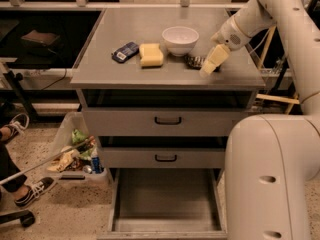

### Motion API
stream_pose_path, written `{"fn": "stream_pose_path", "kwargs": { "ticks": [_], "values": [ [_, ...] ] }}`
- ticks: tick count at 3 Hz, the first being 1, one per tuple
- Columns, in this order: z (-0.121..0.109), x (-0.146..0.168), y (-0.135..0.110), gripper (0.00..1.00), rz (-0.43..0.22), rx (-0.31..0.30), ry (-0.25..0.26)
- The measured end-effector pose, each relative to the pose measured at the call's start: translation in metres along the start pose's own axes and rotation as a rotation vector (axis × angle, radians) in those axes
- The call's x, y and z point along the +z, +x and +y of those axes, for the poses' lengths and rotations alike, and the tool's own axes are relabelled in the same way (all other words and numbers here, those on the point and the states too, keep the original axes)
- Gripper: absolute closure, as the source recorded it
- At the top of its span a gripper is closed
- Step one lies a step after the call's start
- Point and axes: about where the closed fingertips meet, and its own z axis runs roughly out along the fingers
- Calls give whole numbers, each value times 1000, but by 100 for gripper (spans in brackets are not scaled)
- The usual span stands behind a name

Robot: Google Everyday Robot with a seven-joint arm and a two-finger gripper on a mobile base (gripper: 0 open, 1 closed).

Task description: Place rxbar chocolate into bottom drawer

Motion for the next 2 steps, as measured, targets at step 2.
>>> {"fn": "stream_pose_path", "kwargs": {
  "ticks": [2],
  "values": [
    [-23,-15,22,0,23,58,102]
  ]
}}
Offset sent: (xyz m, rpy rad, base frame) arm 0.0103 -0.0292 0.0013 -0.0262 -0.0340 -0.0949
